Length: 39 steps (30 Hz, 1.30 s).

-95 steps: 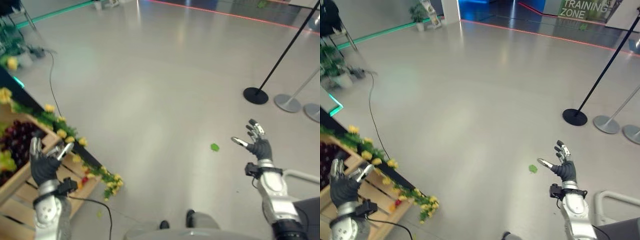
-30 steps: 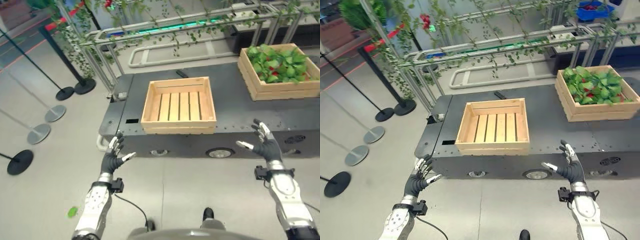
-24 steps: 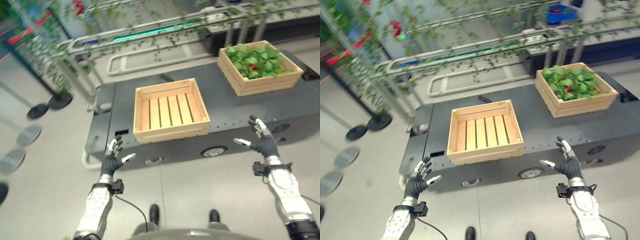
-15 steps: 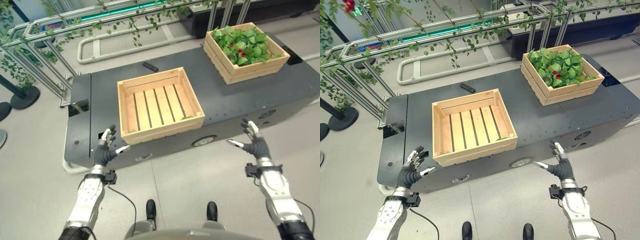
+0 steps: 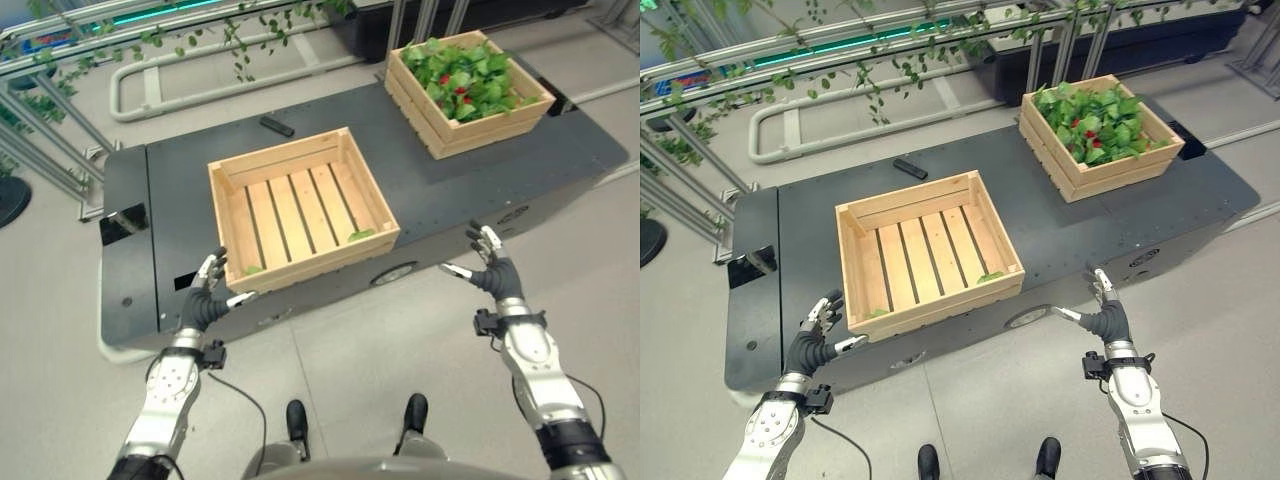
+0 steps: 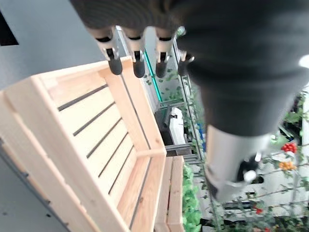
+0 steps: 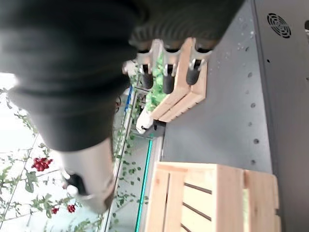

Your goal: Pick up the fruits from the basket on one side to the basket on the other side

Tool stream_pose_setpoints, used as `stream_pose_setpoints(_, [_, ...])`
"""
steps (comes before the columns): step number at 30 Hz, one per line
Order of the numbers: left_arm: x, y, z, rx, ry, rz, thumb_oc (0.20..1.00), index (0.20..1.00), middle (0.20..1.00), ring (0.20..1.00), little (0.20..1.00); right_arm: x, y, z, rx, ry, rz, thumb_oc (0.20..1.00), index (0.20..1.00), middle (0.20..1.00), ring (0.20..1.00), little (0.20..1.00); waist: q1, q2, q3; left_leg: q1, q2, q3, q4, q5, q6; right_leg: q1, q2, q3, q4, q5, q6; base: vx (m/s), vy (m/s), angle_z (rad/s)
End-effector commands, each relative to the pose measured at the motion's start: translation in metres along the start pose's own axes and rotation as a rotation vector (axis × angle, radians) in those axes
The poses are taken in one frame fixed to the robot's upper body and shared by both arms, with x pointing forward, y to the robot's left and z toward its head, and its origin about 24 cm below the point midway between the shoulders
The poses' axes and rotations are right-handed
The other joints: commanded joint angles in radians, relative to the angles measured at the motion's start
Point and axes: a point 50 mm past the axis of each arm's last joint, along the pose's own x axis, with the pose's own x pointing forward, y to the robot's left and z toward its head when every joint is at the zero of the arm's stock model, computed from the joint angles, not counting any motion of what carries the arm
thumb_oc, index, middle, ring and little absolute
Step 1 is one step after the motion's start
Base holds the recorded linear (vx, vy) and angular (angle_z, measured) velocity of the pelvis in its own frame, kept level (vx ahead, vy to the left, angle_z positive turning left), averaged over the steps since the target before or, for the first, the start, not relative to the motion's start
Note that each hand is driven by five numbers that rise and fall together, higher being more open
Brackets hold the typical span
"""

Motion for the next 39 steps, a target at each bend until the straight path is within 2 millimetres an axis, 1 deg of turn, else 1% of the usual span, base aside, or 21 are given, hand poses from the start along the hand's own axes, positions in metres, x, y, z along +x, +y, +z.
stream_pose_setpoints(1, [0.006, 0.006, 0.018, -0.018, -0.105, 0.03, 1.0, 1.0, 1.0, 1.0, 1.0, 0.014, -0.002, 0.017, 0.029, -0.101, -0.005, 1.0, 1.0, 1.0, 1.0, 1.0, 0.039, -0.025, 0.02, 0.014, -0.043, -0.018, 0.07, -0.046, 0.01, 0.013, 0.125, -0.018, 0.031, -0.008, 0.017, 0.1, 0.081, 0.11])
stream_pose_setpoints(2, [0.007, 0.003, 0.018, -0.026, -0.101, 0.014, 1.0, 1.0, 1.0, 1.0, 1.0, 0.013, 0.0, 0.013, 0.032, -0.086, -0.003, 1.0, 1.0, 1.0, 1.0, 1.0, 0.04, -0.018, 0.027, 0.023, -0.04, -0.037, 0.065, -0.029, 0.002, 0.029, 0.126, -0.006, 0.006, -0.011, 0.003, 0.1, -0.056, 0.08])
stream_pose_setpoints(3, [0.005, 0.001, 0.014, -0.03, -0.087, 0.008, 1.0, 1.0, 1.0, 1.0, 1.0, 0.015, 0.004, 0.012, 0.032, -0.077, 0.013, 1.0, 1.0, 1.0, 1.0, 1.0, 0.046, -0.02, 0.021, 0.033, -0.03, -0.033, 0.048, -0.03, -0.007, 0.041, 0.131, -0.017, -0.001, -0.013, -0.003, 0.06, -0.055, 0.15])
stream_pose_setpoints(5, [0.005, -0.002, 0.013, -0.036, -0.082, 0.001, 1.0, 1.0, 1.0, 1.0, 1.0, 0.016, 0.004, 0.011, 0.026, -0.072, 0.003, 1.0, 1.0, 1.0, 1.0, 1.0, 0.046, -0.015, 0.017, 0.046, -0.016, -0.034, 0.034, -0.026, -0.014, 0.044, 0.14, -0.013, -0.005, -0.02, -0.005, 0.14, -0.145, 0.36])
stream_pose_setpoints(6, [0.007, -0.004, 0.012, -0.037, -0.073, -0.011, 1.0, 1.0, 1.0, 1.0, 1.0, 0.018, 0.007, 0.01, 0.061, -0.064, -0.008, 1.0, 1.0, 1.0, 1.0, 1.0, 0.049, -0.01, 0.008, 0.061, 0.0, -0.037, 0.032, -0.028, -0.019, 0.048, 0.132, -0.042, -0.007, -0.015, -0.01, 0.19, -0.189, 0.31])
stream_pose_setpoints(12, [0.006, -0.007, 0.009, -0.032, -0.056, -0.033, 1.0, 1.0, 1.0, 1.0, 1.0, 0.014, 0.007, 0.002, 0.037, -0.029, 0.009, 1.0, 1.0, 1.0, 1.0, 1.0, 0.054, -0.007, -0.013, 0.073, 0.004, -0.049, 0.054, -0.044, -0.02, 0.102, 0.12, -0.083, -0.033, -0.021, -0.018, 0.14, -0.117, 0.23])
stream_pose_setpoints(15, [0.004, -0.01, -0.003, -0.02, -0.006, -0.037, 1.0, 1.0, 1.0, 1.0, 1.0, 0.009, 0.007, -0.01, 0.031, 0.026, 0.0, 1.0, 1.0, 1.0, 1.0, 1.0, 0.059, -0.004, -0.023, 0.077, 0.012, -0.055, 0.053, -0.039, -0.028, 0.13, 0.118, -0.103, -0.04, -0.034, -0.022, 0.07, -0.071, 0.08])
stream_pose_setpoints(16, [0.004, -0.01, -0.003, -0.021, -0.007, -0.037, 1.0, 1.0, 1.0, 1.0, 1.0, 0.009, 0.006, -0.01, 0.031, 0.025, 0.0, 1.0, 1.0, 1.0, 1.0, 1.0, 0.058, -0.004, -0.022, 0.077, 0.012, -0.057, 0.053, -0.039, -0.029, 0.131, 0.118, -0.104, -0.04, -0.035, -0.022, 0.09, -0.085, 0.11])
stream_pose_setpoints(17, [0.001, -0.013, -0.023, 0.006, 0.088, -0.03, 1.0, 1.0, 1.0, 1.0, 1.0, 0.006, 0.008, -0.024, 0.016, 0.085, 0.012, 1.0, 1.0, 1.0, 1.0, 1.0, 0.055, -0.004, -0.025, 0.08, 0.013, -0.062, 0.052, -0.039, -0.031, 0.141, 0.118, -0.112, -0.041, -0.04, -0.025, 0.06, -0.05, 0.16])
stream_pose_setpoints(19, [-0.003, -0.015, -0.045, 0.037, 0.191, -0.031, 1.0, 1.0, 1.0, 1.0, 1.0, 0.0, 0.008, -0.043, -0.018, 0.173, 0.011, 1.0, 1.0, 1.0, 1.0, 1.0, 0.054, -0.002, -0.026, 0.086, 0.017, -0.065, 0.053, -0.041, -0.035, 0.153, 0.121, -0.116, -0.042, -0.048, -0.027, 0.06, -0.044, 0.16])
stream_pose_setpoints(20, [-0.003, -0.015, -0.045, 0.037, 0.19, -0.031, 1.0, 1.0, 1.0, 1.0, 1.0, 0.0, 0.007, -0.043, -0.018, 0.171, 0.01, 1.0, 1.0, 1.0, 1.0, 1.0, 0.053, -0.003, -0.027, 0.082, 0.015, -0.066, 0.053, -0.038, -0.034, 0.15, 0.119, -0.117, -0.043, -0.045, -0.027, 0.05, -0.044, 0.08])
stream_pose_setpoints(21, [-0.015, -0.016, -0.077, 0.091, 0.353, -0.024, 1.0, 1.0, 1.0, 1.0, 1.0, -0.011, 0.008, -0.07, -0.029, 0.301, 0.005, 1.0, 1.0, 1.0, 1.0, 1.0, 0.053, -0.002, -0.025, 0.087, 0.019, -0.071, 0.057, -0.042, -0.036, 0.162, 0.122, -0.118, -0.044, -0.053, -0.03, 0.03, -0.036, 0.08])
stream_pose_setpoints(23, [-0.032, -0.014, -0.104, 0.112, 0.506, -0.005, 1.0, 1.0, 1.0, 1.0, 1.0, -0.027, 0.009, -0.094, -0.08, 0.429, 0.026, 1.0, 1.0, 1.0, 1.0, 1.0, 0.056, -0.001, -0.025, 0.09, 0.018, -0.078, 0.059, -0.043, -0.036, 0.17, 0.122, -0.121, -0.045, -0.058, -0.032, 0.05, -0.038, 0.1])
stream_pose_setpoints(25, [-0.05, -0.012, -0.124, 0.106, 0.637, 0.02, 1.0, 1.0, 1.0, 1.0, 1.0, -0.041, 0.008, -0.113, -0.059, 0.536, 0.007, 1.0, 1.0, 1.0, 1.0, 1.0, 0.058, 0.002, -0.026, 0.092, 0.017, -0.085, 0.058, -0.043, -0.037, 0.177, 0.121, -0.125, -0.046, -0.062, -0.033, 0.04, -0.018, 0.09])
stream_pose_setpoints(26, [-0.07, -0.009, -0.141, 0.094, 0.768, 0.048, 1.0, 1.0, 1.0, 1.0, 1.0, -0.053, 0.008, -0.126, -0.061, 0.615, 0.005, 1.0, 1.0, 1.0, 1.0, 1.0, 0.058, 0.003, -0.03, 0.091, 0.015, -0.089, 0.058, -0.041, -0.035, 0.179, 0.119, -0.126, -0.046, -0.063, -0.034, 0.05, -0.011, 0.08])
stream_pose_setpoints(28, [-0.095, -0.007, -0.157, 0.057, 0.914, 0.095, 1.0, 1.0, 1.0, 1.0, 1.0, -0.07, 0.008, -0.141, -0.076, 0.721, 0.013, 1.0, 1.0, 1.0, 1.0, 1.0, 0.061, 0.007, -0.033, 0.099, 0.015, -0.092, 0.057, -0.046, -0.035, 0.189, 0.12, -0.125, -0.046, -0.068, -0.035, 0.04, -0.001, 0.14])
stream_pose_setpoints(29, [-0.095, -0.007, -0.157, 0.057, 0.914, 0.095, 1.0, 1.0, 1.0, 1.0, 1.0, -0.07, 0.008, -0.141, -0.076, 0.72, 0.013, 1.0, 1.0, 1.0, 1.0, 1.0, 0.06, 0.005, -0.035, 0.095, 0.013, -0.093, 0.057, -0.043, -0.034, 0.186, 0.118, -0.126, -0.046, -0.067, -0.035, 0.04, 0.007, 0.17])
stream_pose_setpoints(30, [-0.11, -0.007, -0.164, 0.039, 0.989, 0.115, 1.0, 1.0, 1.0, 1.0, 1.0, -0.082, 0.01, -0.151, -0.082, 0.792, 0.028, 1.0, 1.0, 1.0, 1.0, 1.0, 0.062, 0.009, -0.037, 0.101, 0.013, -0.096, 0.059, -0.049, -0.035, 0.194, 0.119, -0.125, -0.046, -0.071, -0.037, 0.04, 0.007, 0.1])
stream_pose_setpoints(34, [-0.12, -0.01, -0.167, -0.006, 1.021, 0.157, 1.0, 1.0, 1.0, 1.0, 1.0, -0.091, 0.01, -0.157, -0.111, 0.839, 0.041, 1.0, 1.0, 1.0, 1.0, 1.0, 0.063, 0.01, -0.043, 0.097, 0.01, -0.104, 0.067, -0.051, -0.033, 0.198, 0.114, -0.13, -0.046, -0.072, -0.037, 0.02, -0.001, 0.03])
stream_pose_setpoints(36, [-0.115, -0.011, -0.165, -0.012, 0.997, 0.156, 1.0, 1.0, 1.0, 1.0, 1.0, -0.09, 0.009, -0.156, -0.122, 0.835, 0.043, 1.0, 1.0, 1.0, 1.0, 1.0, 0.062, 0.009, -0.043, 0.097, 0.01, -0.107, 0.069, -0.052, -0.034, 0.203, 0.113, -0.133, -0.046, -0.075, -0.038, 0.01, -0.006, 0.02])
stream_pose_setpoints(39, [-0.099, -0.012, -0.157, -0.046, 0.91, 0.185, 1.0, 1.0, 1.0, 1.0, 1.0, -0.081, 0.008, -0.15, -0.098, 0.786, 0.029, 1.0, 1.0, 1.0, 1.0, 1.0, 0.065, 0.007, -0.044, 0.097, 0.01, -0.113, 0.069, -0.051, -0.035, 0.209, 0.112, -0.137, -0.046, -0.076, -0.038, 0.0, 0.0, 0.0])
